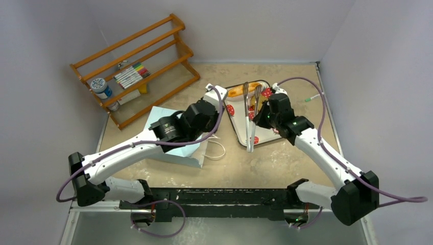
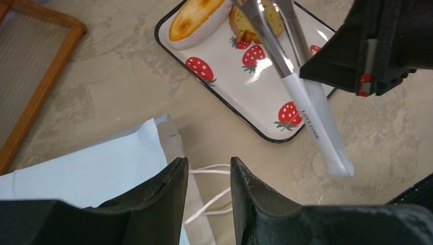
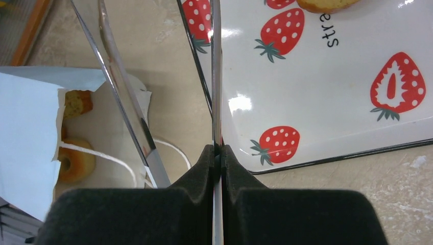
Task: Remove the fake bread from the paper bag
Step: Pick up the clamp from the container.
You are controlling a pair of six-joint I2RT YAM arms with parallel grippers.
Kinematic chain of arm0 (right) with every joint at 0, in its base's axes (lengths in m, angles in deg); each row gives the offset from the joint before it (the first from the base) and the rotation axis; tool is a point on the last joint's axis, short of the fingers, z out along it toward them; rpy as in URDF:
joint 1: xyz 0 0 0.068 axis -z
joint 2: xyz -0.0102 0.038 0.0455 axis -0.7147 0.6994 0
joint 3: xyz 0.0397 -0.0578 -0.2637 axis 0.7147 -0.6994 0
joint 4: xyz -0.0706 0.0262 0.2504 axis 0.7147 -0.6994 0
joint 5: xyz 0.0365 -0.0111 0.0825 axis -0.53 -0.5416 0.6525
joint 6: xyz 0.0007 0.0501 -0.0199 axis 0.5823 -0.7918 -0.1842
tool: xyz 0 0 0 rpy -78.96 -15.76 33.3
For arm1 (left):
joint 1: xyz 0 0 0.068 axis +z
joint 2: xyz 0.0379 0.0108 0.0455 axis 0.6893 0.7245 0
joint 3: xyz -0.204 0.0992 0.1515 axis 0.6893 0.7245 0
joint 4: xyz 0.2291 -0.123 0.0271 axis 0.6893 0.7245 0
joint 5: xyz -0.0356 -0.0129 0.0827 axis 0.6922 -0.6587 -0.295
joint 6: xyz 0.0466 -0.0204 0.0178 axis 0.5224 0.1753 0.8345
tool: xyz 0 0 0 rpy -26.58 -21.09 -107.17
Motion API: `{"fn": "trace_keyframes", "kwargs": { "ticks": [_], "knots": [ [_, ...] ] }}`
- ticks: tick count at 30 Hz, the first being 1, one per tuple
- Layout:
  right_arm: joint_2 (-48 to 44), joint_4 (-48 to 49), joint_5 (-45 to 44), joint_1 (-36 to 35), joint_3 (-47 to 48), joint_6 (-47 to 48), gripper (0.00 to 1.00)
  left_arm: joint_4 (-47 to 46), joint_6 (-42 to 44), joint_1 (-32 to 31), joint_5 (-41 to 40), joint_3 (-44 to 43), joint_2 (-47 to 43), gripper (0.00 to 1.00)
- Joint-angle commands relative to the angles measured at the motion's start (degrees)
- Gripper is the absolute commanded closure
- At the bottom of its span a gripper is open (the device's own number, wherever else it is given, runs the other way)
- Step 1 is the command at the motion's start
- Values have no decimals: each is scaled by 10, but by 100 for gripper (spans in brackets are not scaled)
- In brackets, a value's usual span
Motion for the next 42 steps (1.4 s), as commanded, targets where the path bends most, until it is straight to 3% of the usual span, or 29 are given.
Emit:
{"fn": "trace_keyframes", "kwargs": {
  "ticks": [1,7,15,42],
  "knots": [
    [29,-30,-77,-54,73,9,100,-12,-2,-29,-48,-55,34,64],
    [76,-57,-126,-135,138,8,100,-12,2,-59,-91,-85,74,61],
    [100,-76,-144,-193,185,-2,100,-15,12,-77,-143,-98,94,58],
    [68,-96,-165,-279,215,-39,100,-90,-107,-79,-301,-42,69,54]
  ]
}}
